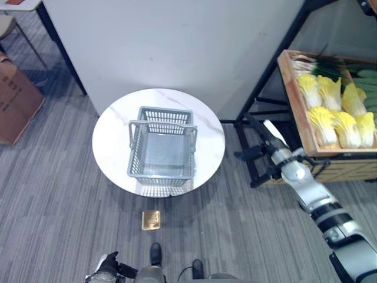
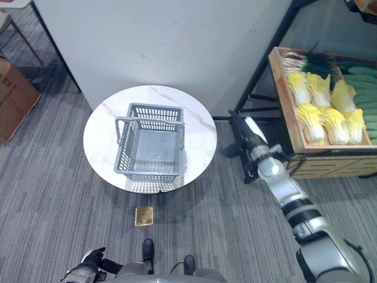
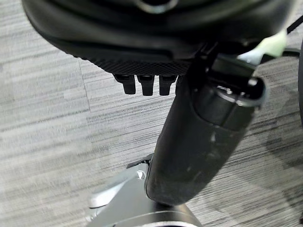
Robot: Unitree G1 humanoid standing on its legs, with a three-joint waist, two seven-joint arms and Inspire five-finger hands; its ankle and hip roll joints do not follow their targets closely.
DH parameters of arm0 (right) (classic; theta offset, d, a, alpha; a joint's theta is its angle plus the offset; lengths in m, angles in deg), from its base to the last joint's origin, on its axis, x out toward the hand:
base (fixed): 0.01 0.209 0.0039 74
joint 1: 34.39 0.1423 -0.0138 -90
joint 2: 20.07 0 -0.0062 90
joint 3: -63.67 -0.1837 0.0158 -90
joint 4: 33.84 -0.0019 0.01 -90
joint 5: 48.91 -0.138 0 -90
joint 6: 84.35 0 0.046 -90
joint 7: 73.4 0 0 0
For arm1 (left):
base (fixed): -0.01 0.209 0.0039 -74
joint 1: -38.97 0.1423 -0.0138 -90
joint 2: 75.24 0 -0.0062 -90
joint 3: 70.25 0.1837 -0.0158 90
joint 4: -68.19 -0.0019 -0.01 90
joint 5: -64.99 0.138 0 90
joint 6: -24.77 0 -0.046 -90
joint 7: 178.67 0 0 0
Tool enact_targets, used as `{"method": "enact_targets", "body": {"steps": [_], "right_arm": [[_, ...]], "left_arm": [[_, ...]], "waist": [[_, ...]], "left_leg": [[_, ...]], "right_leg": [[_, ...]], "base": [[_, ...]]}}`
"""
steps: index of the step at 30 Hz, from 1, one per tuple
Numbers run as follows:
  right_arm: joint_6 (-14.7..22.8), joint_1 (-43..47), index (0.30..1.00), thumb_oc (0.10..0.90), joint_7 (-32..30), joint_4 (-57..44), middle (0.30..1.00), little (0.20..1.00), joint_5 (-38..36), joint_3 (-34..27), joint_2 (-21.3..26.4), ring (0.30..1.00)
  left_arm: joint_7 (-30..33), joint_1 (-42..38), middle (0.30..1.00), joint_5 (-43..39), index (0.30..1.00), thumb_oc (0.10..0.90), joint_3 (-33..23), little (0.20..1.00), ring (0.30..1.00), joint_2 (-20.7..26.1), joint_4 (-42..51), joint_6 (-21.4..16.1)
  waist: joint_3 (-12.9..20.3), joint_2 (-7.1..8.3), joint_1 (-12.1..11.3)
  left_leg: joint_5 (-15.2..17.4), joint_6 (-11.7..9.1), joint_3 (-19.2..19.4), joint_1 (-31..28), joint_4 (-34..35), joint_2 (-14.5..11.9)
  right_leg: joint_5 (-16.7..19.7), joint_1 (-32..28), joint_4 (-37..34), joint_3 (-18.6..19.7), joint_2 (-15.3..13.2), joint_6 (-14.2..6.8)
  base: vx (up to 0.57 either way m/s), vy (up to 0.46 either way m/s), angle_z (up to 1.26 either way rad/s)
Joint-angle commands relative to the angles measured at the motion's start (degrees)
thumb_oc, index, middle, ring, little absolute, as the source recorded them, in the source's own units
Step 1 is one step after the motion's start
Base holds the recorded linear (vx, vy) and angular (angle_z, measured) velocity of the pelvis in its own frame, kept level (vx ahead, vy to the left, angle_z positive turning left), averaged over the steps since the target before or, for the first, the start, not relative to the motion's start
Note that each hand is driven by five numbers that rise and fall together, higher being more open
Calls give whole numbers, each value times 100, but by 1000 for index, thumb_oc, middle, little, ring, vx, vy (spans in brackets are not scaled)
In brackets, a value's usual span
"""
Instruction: Get the vegetables into the basket
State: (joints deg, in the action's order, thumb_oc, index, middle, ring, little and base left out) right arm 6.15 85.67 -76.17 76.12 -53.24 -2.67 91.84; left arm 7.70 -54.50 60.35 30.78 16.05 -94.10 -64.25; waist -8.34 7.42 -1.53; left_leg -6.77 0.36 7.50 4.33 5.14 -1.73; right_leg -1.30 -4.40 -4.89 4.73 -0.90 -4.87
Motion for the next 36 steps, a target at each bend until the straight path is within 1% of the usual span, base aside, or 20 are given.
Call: {"method": "enact_targets", "body": {"steps": [1,3,4,7,8,9,15,16,18,19,20,21,23,25,26,27,29,32,34,36], "right_arm": [[386,827,1000,900,-186,-504,1000,1000,-45,-90,56,1000],[353,1288,1000,900,-171,-488,1000,1000,-169,165,17,1000],[357,1305,1000,900,-173,-476,1000,1000,-171,175,14,1000],[306,1824,1000,900,-186,-243,1000,1000,-145,473,-1,1000],[312,1843,1000,900,-188,-228,1000,1000,-147,484,-5,1000],[261,2192,1000,900,-203,99,1000,1000,-179,700,-86,1000],[80,3257,1000,900,-137,1374,1000,1000,-266,1358,-297,1000],[28,3578,1000,900,-117,1877,1000,1000,-357,1494,-490,1000],[-7,3756,1000,900,-122,2265,1000,1000,-391,1559,-644,1000],[-56,3858,1000,900,-64,2663,1000,1000,-489,1588,-841,1000],[-143,4063,1000,900,-12,3251,1000,1000,-408,1688,-1106,1000],[-163,4147,1000,900,44,3448,1000,1000,-354,1768,-1222,1000],[-192,4222,1000,900,73,3775,1000,1000,-514,1694,-1429,1000],[-233,4496,1000,900,103,4352,1000,1000,-217,1850,-1661,1000],[-241,4538,517,555,106,4506,517,517,-66,1903,-1706,517],[-253,4564,300,400,66,4651,300,300,4,1878,-1756,300],[-259,4533,300,400,69,4774,300,300,48,1820,-1836,300],[-261,4444,300,400,123,4689,300,300,78,1799,-1875,300],[-238,4308,300,400,160,4383,300,300,52,1779,-1757,300],[-235,4095,300,400,203,3789,300,300,11,1744,-1487,300]], "left_arm": [[30,-111,1000,-150,1000,900,85,1000,1000,-137,-201,65],[64,-110,1000,-169,1000,900,78,1000,1000,-90,-239,97],[64,-114,1000,-169,1000,900,71,1000,1000,-93,-239,98],[96,-138,1000,-236,1000,900,93,1000,1000,-35,-284,98],[95,-143,1000,-236,1000,900,86,1000,1000,-37,-286,98],[124,-176,1000,-317,1000,900,113,1000,1000,-3,-299,89],[132,-309,1000,-573,1000,900,226,1000,1000,116,-274,34],[129,-377,1000,-669,1000,900,280,1000,1000,145,-282,23],[138,-404,1000,-742,1000,900,310,1000,1000,168,-292,6],[139,-429,1000,-810,1000,900,341,1000,1000,174,-292,-22],[127,-473,1000,-835,1000,900,418,1000,1000,201,-309,-19],[117,-478,1000,-864,1000,900,457,1000,1000,199,-303,-35],[106,-516,1000,-913,1000,900,511,1000,1000,192,-300,-44],[75,-601,1000,-991,1000,900,635,1000,1000,183,-252,-66],[67,-627,1000,-1017,1000,900,657,1000,1000,176,-229,-78],[72,-647,1000,-1050,1000,900,690,1000,1000,157,-215,-87],[65,-659,1000,-1058,1000,900,706,1000,1000,144,-215,-87],[41,-619,1000,-986,1000,900,694,1000,1000,125,-267,-50],[10,-580,1000,-876,1000,900,638,1000,1000,116,-331,-13],[-28,-561,1000,-778,1000,900,570,1000,1000,127,-340,29]], "waist": [[12,278,-180],[-11,345,-283],[-13,344,-276],[-53,433,-392],[-56,431,-383],[-83,486,-454],[-245,590,-634],[-318,616,-670],[-354,632,-702],[-366,640,-730],[-383,632,-770],[-387,620,-790],[-397,587,-797],[-451,524,-843],[-467,509,-856],[-489,475,-888],[-480,440,-918],[-429,429,-910],[-370,434,-859],[-289,440,-791]], "left_leg": [[280,-406,51,-109,-57,-236],[254,-420,-22,-36,-61,-251],[253,-420,-24,-33,-62,-251],[221,-433,-101,66,-73,-269],[220,-433,-104,68,-74,-269],[202,-439,-139,119,-86,-274],[184,-445,-255,312,-136,-247],[179,-439,-283,404,-170,-244],[178,-435,-293,454,-192,-246],[176,-434,-301,501,-211,-246],[172,-431,-320,538,-205,-236],[163,-431,-328,549,-196,-225],[147,-425,-354,593,-186,-202],[117,-430,-412,680,-167,-169],[117,-427,-432,702,-167,-158],[114,-418,-454,737,-171,-131],[123,-411,-475,761,-184,-116],[143,-396,-482,738,-189,-93],[179,-390,-455,658,-194,-84],[246,-372,-416,541,-225,-66]], "right_leg": [[366,162,5,-31,-717,-574],[367,184,0,-93,-705,-560],[366,186,1,-95,-705,-560],[373,216,1,-137,-681,-548],[373,217,1,-140,-681,-548],[383,228,-2,-154,-670,-534],[433,298,-5,-241,-666,-540],[469,363,-4,-238,-659,-536],[502,400,-4,-228,-650,-539],[517,429,-5,-229,-643,-541],[530,462,-9,-231,-642,-543],[531,473,-10,-235,-644,-539],[532,503,-11,-247,-644,-531],[538,577,-11,-317,-650,-532],[545,597,-11,-334,-654,-536],[549,612,-11,-338,-657,-535],[546,617,-11,-351,-664,-544],[537,588,-11,-359,-682,-550],[539,526,-11,-348,-714,-563],[524,447,6,-305,-739,-569]], "base": [[-2,-42,10],[-9,-47,18],[-18,-46,23],[-26,-32,19],[-11,-24,5],[-11,-17,4],[-34,-17,9],[-41,-4,4],[-15,-2,1],[0,0,0],[0,0,0],[-3,34,-5],[-16,32,-1],[-31,29,2],[-22,19,11],[-11,21,18],[-4,31,19],[-3,40,3],[8,44,2],[10,12,-2]]}}
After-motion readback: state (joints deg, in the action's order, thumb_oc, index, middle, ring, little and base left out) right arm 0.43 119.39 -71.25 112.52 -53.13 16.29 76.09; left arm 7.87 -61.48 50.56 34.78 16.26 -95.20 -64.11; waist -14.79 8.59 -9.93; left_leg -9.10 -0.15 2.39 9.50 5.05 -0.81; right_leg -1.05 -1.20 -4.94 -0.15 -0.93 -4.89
